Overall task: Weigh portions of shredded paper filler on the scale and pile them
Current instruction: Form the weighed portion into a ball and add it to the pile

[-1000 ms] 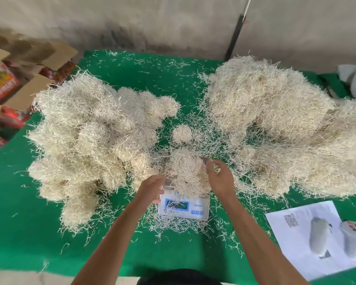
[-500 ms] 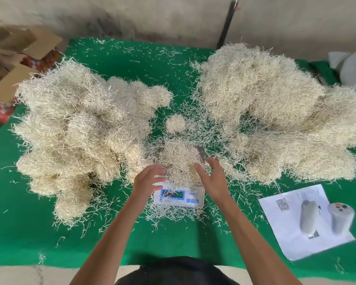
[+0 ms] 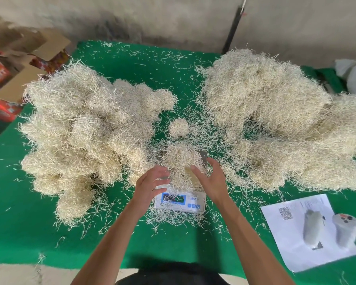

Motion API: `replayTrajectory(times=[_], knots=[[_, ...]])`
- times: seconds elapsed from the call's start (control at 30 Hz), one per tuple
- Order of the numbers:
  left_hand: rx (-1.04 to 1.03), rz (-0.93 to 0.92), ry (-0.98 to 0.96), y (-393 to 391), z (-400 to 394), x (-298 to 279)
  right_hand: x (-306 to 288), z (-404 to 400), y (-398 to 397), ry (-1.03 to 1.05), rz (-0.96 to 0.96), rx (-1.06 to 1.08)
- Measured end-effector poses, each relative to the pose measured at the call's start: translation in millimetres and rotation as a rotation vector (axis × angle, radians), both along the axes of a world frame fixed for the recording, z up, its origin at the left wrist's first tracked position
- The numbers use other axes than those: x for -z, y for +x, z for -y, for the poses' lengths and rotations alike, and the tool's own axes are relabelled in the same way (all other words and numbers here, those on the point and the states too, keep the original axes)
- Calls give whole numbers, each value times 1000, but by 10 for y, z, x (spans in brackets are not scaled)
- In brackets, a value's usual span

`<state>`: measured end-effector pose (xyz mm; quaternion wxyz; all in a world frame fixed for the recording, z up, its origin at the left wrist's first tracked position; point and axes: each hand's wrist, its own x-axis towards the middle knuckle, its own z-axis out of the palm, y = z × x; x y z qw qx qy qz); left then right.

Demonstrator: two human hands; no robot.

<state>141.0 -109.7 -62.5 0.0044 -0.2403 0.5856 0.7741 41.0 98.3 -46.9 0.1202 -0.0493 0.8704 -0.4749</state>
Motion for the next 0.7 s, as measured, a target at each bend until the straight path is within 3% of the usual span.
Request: replayTrajectory(times=[0.13, 0.23, 0.33, 0.4, 0.5, 0.57, 0.63, 0.7], knots=[[-30, 34, 24, 45, 19, 10, 43, 136, -95, 147, -117, -120], [-64, 57, 63, 115, 20, 3, 91, 364, -210, 477, -224, -343], [-110, 105, 138, 171, -19, -26, 112, 626, -270, 681, -195, -447], [-169, 180, 257, 201, -46, -23, 71, 746, -236, 629, -227, -473], [-197, 274, 655, 155, -64, -147, -47, 904, -42, 273, -225, -449], [-242, 269, 666, 5, -49, -245, -149, 1002, 106, 89, -213, -486], [-433, 216, 583, -161, 4, -390, -211, 1040, 190, 70, -261, -571], [-493, 139, 489, -356, 87, -575, -254, 1045, 198, -6, -305, -566]])
